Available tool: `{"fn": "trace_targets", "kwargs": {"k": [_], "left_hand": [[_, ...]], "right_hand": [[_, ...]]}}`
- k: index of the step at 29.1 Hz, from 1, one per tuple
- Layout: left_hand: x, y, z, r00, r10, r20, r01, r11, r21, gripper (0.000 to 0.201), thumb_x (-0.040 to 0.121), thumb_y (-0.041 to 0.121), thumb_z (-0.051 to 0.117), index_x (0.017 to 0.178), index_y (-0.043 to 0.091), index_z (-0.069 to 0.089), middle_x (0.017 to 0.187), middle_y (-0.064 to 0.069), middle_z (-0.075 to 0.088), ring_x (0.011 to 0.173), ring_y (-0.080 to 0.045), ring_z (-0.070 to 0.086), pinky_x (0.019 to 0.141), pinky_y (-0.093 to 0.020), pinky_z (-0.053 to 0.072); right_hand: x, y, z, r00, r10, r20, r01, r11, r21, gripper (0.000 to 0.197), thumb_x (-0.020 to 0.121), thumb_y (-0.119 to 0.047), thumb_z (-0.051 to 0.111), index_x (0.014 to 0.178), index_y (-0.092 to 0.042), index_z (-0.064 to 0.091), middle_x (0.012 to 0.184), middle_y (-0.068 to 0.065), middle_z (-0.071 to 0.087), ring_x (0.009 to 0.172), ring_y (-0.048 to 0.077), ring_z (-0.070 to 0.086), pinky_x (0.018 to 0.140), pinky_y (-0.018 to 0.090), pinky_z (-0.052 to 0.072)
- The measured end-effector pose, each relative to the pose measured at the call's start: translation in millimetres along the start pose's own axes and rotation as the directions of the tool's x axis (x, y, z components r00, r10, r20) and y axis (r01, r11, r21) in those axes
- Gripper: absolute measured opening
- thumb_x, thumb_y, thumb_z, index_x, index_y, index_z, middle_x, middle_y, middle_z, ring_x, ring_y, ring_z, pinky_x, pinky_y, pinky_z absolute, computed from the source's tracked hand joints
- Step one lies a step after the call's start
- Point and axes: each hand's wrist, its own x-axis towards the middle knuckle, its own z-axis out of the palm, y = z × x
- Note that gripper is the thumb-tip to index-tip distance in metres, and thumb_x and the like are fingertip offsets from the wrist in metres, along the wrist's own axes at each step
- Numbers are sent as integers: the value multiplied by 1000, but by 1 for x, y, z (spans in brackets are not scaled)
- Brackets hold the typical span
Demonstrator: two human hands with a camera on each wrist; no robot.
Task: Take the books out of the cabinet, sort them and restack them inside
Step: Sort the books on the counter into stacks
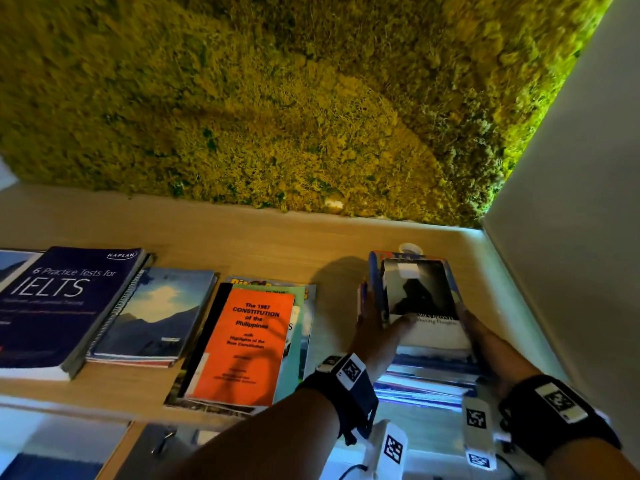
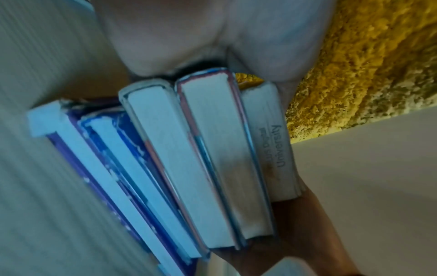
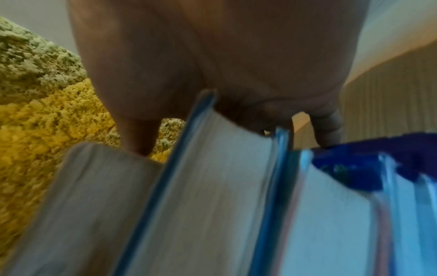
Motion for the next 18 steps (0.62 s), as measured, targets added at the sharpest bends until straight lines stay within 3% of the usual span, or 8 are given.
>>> {"fn": "trace_targets", "kwargs": {"k": [2,5,7,9,10,13,15,18], "left_hand": [[-2,-3,3,1000,15,-5,-15,1000,11,120,58,82,74,146,65,-6,166,23,5,152,-10,18,122,-47,25],[0,-8,9,999,15,-31,-14,999,46,106,60,84,72,131,80,-7,166,19,15,149,-12,27,120,-47,31],[0,-12,8,999,-6,-52,10,998,67,101,61,84,72,126,85,-6,163,16,25,146,-14,34,118,-49,33],[-2,-12,7,999,-10,-43,13,998,57,101,61,84,72,124,86,-7,162,18,28,145,-14,37,118,-50,33],[-3,-13,7,999,-10,-45,13,998,58,102,61,84,72,123,86,-8,162,19,26,145,-14,36,118,-50,33],[-9,-8,6,997,-21,-69,28,995,100,100,58,89,68,118,87,-13,165,21,16,149,-14,28,119,-50,30],[-10,-7,4,997,-27,-66,35,993,114,95,58,92,63,115,88,-14,165,18,15,149,-16,28,119,-51,30],[-6,-12,3,996,-18,-82,25,996,85,93,63,92,59,132,82,-3,159,3,36,140,-25,44,113,-55,38]], "right_hand": [[11,11,-5,996,-38,83,28,992,122,48,96,-58,51,103,-16,73,84,16,78,61,27,75,55,32,56],[25,17,-14,997,-34,65,26,992,127,50,92,-60,54,102,-16,74,89,20,77,64,31,74,56,34,58],[26,16,-14,999,-37,34,34,995,91,51,88,-64,58,109,-20,75,100,15,78,77,30,76,74,39,60],[32,18,-17,999,-47,22,46,997,57,67,72,-75,68,121,-29,72,116,9,75,102,30,72,105,52,47],[33,22,-18,999,-41,16,40,998,45,76,65,-79,71,123,-32,71,120,8,74,109,31,69,112,56,39],[41,28,-26,997,-73,2,73,992,100,74,67,-83,67,125,-36,69,127,8,71,117,32,62,116,59,32],[35,24,-21,997,-77,9,76,993,93,55,80,-78,58,122,-44,69,126,-5,72,124,30,59,118,55,30],[37,24,-19,999,-33,-12,34,995,94,34,84,-74,56,105,-52,70,111,-22,73,106,22,63,105,44,38]]}}
